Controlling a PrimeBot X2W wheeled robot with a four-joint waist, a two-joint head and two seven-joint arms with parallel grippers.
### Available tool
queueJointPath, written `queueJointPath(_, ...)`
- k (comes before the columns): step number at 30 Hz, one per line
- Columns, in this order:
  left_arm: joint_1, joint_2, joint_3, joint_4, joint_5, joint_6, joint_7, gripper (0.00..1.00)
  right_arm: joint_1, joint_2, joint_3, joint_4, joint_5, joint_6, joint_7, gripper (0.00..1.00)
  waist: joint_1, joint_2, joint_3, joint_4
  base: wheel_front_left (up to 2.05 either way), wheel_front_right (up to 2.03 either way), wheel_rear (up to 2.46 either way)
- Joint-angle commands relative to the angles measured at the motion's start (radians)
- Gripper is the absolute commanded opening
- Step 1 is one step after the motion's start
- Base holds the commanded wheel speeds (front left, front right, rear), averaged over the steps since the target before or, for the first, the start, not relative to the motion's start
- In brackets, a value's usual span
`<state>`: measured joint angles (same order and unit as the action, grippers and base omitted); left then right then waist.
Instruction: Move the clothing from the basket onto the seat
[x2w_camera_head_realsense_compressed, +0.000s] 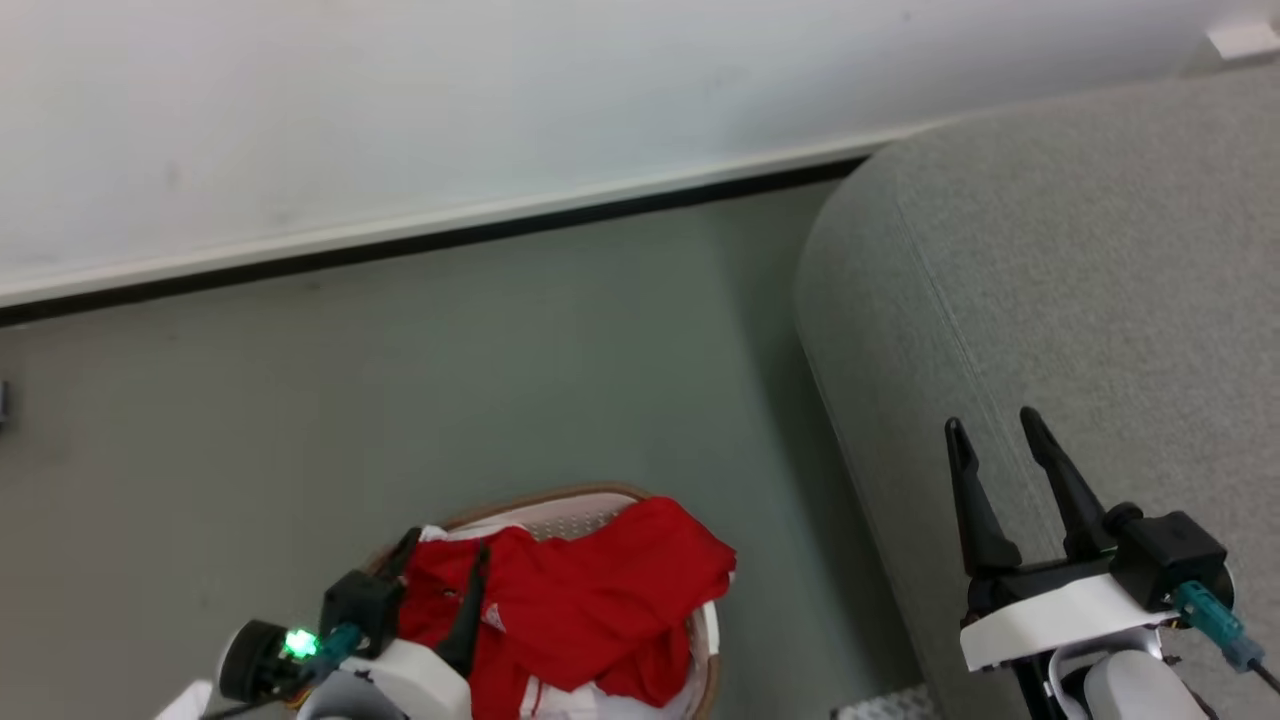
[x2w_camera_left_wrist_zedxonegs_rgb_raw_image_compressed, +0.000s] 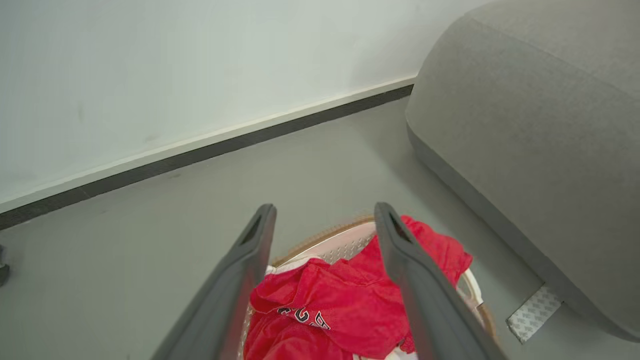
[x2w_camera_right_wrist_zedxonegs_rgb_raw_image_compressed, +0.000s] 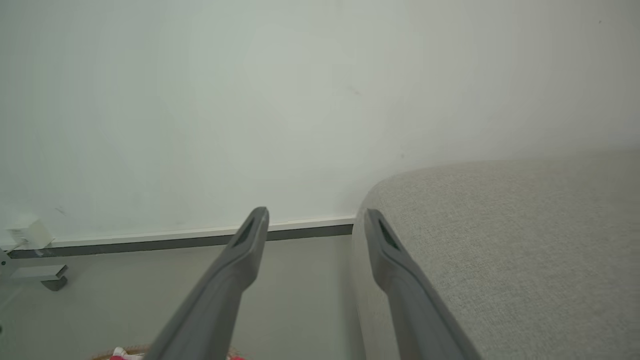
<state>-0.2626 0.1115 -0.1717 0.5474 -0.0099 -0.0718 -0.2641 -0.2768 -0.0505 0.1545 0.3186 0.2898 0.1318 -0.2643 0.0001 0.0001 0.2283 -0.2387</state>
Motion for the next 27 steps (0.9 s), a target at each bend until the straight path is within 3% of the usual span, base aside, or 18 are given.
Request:
queueJointPath(1, -0.029, 0.017, -0.007, 0.029, 0.015, -0.004, -0.001, 1.00, -0.019, 0.000, -0.005, -0.009, 0.007, -0.002, 0.000, 1.00, -0.0001, -0.0001, 0.052, -0.044, 0.00, 0.00, 0.00)
queueJointPath(16, -0.321, 0.117, -0.217, 0.537, 0.168, -0.052, 0.065, 1.00, -0.109, 0.000, 0.006, -0.054, 0.075, -0.002, 0.000, 1.00, -0.0001, -0.0001, 0.299, -0.142, 0.00, 0.00, 0.00)
queueJointPath(23, -0.427, 0.150, -0.362, 0.677, 0.237, -0.059, 0.154, 1.00, -0.153, 0.000, 0.021, -0.071, 0.121, -0.002, 0.000, 1.00, -0.0001, -0.0001, 0.429, -0.188, 0.00, 0.00, 0.00)
queueJointPath(27, -0.462, 0.171, -0.452, 0.720, 0.223, -0.057, 0.188, 1.00, -0.167, 0.000, 0.029, -0.073, 0.152, -0.002, 0.000, 1.00, -0.0001, -0.0001, 0.478, -0.215, 0.00, 0.00, 0.00)
